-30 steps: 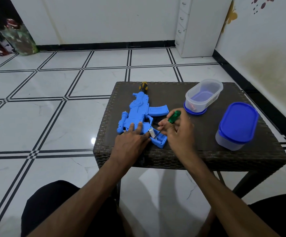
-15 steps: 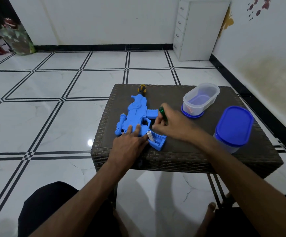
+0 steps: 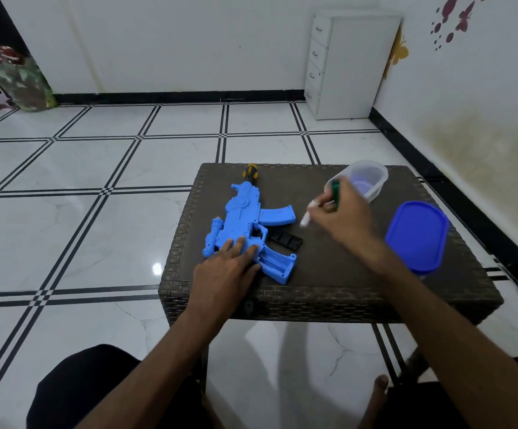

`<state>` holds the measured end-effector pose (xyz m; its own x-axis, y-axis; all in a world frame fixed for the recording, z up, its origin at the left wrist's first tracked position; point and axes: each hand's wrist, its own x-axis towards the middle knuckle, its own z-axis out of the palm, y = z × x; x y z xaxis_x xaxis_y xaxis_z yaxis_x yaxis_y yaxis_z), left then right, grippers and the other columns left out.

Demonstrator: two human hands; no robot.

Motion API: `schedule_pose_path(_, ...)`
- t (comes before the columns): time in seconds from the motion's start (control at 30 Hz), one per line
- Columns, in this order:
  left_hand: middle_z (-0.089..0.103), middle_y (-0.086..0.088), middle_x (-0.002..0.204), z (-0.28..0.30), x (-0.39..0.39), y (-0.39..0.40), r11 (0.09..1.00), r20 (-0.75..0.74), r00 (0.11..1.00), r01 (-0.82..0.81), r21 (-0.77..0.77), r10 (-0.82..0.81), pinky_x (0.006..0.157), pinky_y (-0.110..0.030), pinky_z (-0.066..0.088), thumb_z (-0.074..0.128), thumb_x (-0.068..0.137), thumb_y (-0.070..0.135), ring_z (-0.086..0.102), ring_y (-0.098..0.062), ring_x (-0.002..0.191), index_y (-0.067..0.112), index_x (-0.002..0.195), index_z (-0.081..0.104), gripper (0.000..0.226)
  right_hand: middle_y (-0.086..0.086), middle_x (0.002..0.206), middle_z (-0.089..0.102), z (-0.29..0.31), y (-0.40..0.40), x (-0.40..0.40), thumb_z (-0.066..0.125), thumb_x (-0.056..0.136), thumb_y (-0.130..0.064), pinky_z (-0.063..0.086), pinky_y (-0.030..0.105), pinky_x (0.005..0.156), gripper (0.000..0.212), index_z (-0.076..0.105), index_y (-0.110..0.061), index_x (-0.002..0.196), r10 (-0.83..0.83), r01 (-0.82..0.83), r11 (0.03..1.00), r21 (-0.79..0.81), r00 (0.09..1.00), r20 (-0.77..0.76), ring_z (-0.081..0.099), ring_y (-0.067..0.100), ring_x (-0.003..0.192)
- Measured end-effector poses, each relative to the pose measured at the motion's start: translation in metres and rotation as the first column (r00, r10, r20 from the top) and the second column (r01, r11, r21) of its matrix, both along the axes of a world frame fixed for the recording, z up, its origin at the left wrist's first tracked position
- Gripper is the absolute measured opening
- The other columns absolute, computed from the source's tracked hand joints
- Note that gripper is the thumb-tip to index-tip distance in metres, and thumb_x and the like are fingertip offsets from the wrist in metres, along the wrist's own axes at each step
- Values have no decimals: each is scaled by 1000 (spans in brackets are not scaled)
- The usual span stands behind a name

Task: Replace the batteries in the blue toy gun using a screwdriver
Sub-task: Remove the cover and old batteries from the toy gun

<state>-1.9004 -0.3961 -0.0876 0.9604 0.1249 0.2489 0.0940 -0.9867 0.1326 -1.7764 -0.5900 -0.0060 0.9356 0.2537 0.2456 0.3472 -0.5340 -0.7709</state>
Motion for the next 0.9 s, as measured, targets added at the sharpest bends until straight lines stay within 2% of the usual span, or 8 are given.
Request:
schedule_pose_path(0.1, 46, -12, 148, -2, 2, 4, 998, 37, 997, -69, 11, 68, 96, -52, 50, 61, 83, 59, 45, -35, 135, 26, 134, 58, 61, -3, 86, 58, 17, -20, 33, 63, 89, -16, 46, 21, 64, 22, 44, -15, 100, -254, 255, 967, 8, 962, 98, 64, 14, 83)
schedule_pose_path(0.23, 8, -14, 163, 8, 3, 9, 982, -127, 977, -178, -56, 170, 117, -54, 16, 51, 73, 81, 9, -37, 149, 35, 151, 28, 93, 10, 103, 58, 25, -28, 68, 60, 94, -10, 38, 28, 67, 26, 45, -5, 116, -325, 357, 916, -182, 927, 185, 51, 19, 85)
schedule_pose_path(0.3, -3, -13, 163, 10, 6, 10, 968, -244, 952, -219, -125, 184, 119, -53, 17, 48, 69, 86, 3, -36, 150, 35, 155, 9, 107, 16, 107, 59, 23, -29, 80, 57, 96, -8, 36, 29, 70, 26, 45, -3, 118, -304, 348, 897, -273, 933, 192, 50, 23, 86)
schedule_pose_path(0.4, 2, -14, 163, 10, 10, 12, 959, -292, 939, -235, -159, 182, 116, -47, 24, 53, 73, 80, 14, -35, 148, 33, 156, -1, 109, 16, 113, 60, 16, -28, 87, 60, 93, -5, 42, 32, 71, 30, 44, -5, 118, -231, 256, 903, -345, 967, 110, 53, 22, 91)
schedule_pose_path(0.53, 22, -13, 158, 7, 14, 14, 949, -187, 960, -245, -199, 209, 109, -44, 33, 63, 79, 62, 34, -34, 137, 34, 156, 9, 98, 11, 104, 59, 11, -17, 62, 62, 91, -17, 50, 40, 74, 24, 45, -8, 106, -158, 207, 927, -313, 972, 173, 58, 28, 96)
schedule_pose_path(0.6, 27, -13, 156, 7, 13, 12, 932, -156, 962, -259, -255, 224, 107, -45, 36, 66, 78, 54, 39, -34, 133, 37, 153, 20, 90, 7, 95, 54, 9, -8, 36, 58, 92, -19, 44, 37, 67, 17, 43, -12, 98, -75, 131, 940, -314, 980, 185, 55, 25, 88)
schedule_pose_path(0.8, 25, -13, 158, 16, 8, 3, 951, -24, 972, -233, -206, 233, 106, -48, 37, 70, 77, 40, 33, -39, 136, 30, 147, 40, 77, 0, 92, 56, -22, 20, -36, 63, 89, -24, 40, 29, 62, 22, 42, -19, 90, 90, -102, 963, -251, 994, -58, 55, 18, 81)
schedule_pose_path(0.9, 26, -18, 157, 25, 5, 3, 988, 101, 984, -143, -56, 149, 99, -53, 43, 75, 76, 37, 34, -45, 133, 22, 144, 46, 75, 4, 87, 57, -35, 27, -53, 59, 92, -22, 41, 31, 61, 17, 45, -13, 88, 102, -119, 986, -116, 984, -143, 55, 19, 77)
